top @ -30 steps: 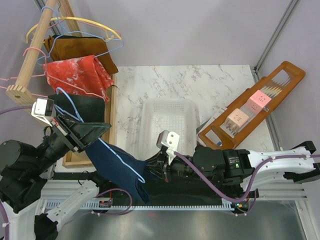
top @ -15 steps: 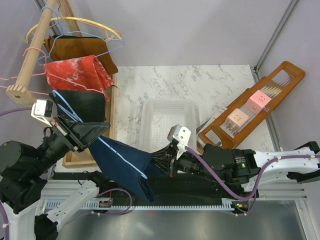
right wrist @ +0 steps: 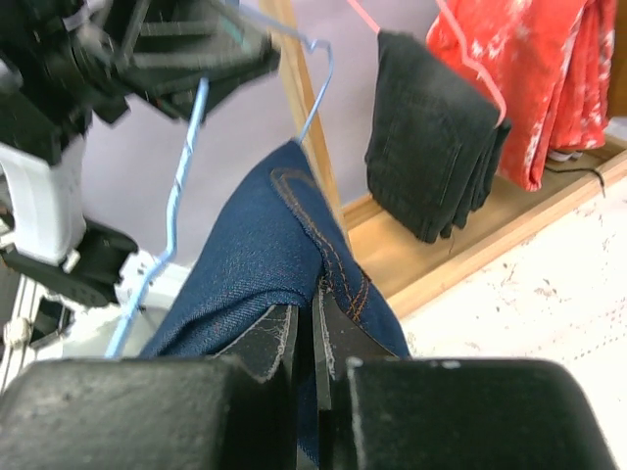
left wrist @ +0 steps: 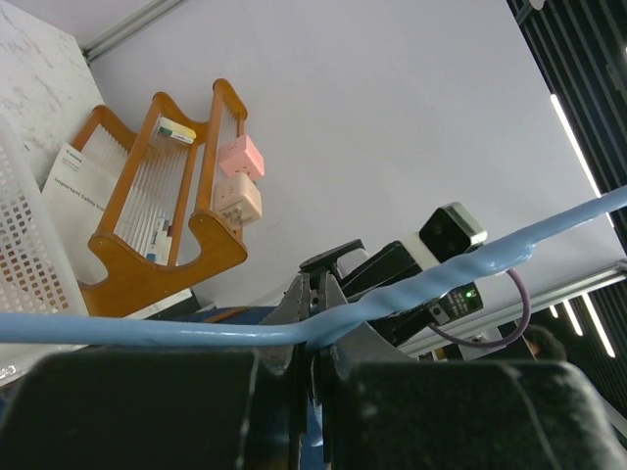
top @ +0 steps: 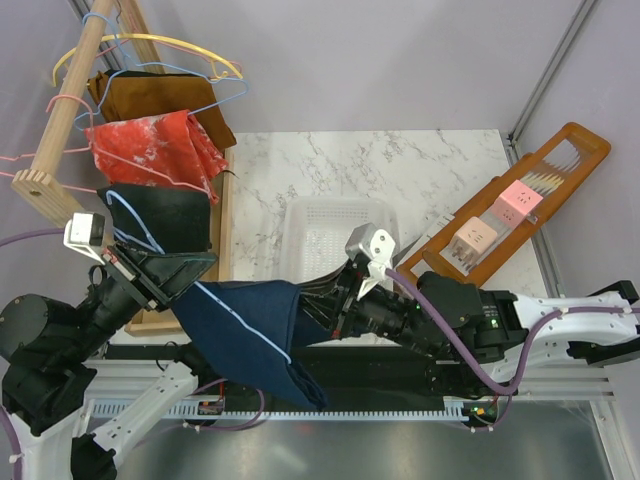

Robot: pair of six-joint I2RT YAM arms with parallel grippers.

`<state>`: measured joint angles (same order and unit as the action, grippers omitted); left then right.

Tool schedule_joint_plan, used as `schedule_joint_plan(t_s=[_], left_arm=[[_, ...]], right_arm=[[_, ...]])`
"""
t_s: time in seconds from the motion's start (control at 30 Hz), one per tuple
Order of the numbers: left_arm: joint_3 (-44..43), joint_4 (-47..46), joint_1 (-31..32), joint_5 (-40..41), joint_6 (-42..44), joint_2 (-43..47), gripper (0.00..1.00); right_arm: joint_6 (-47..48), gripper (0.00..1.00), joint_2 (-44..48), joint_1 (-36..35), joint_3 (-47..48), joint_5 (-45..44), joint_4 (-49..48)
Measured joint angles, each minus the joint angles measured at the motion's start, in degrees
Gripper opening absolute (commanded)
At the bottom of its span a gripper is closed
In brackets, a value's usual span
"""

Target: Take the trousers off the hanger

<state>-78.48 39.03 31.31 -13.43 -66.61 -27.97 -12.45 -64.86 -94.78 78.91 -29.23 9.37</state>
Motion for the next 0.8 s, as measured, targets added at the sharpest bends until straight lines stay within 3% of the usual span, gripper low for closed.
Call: schedule_joint_plan(t_s=[0.37, 0.8], left_arm=[[3.7, -0.1, 0.0, 0.2, -0.4, 2.4, 0.02], [5.7, -0.1, 0.0, 1.4, -1.3, 5.5, 0.02]], right_arm=[[2.4, 0.0, -3.5, 0.0, 10.4, -6.5, -1.7], [15.1, 0.0, -8.3, 0.0, 23.5, -15.6, -2.4]])
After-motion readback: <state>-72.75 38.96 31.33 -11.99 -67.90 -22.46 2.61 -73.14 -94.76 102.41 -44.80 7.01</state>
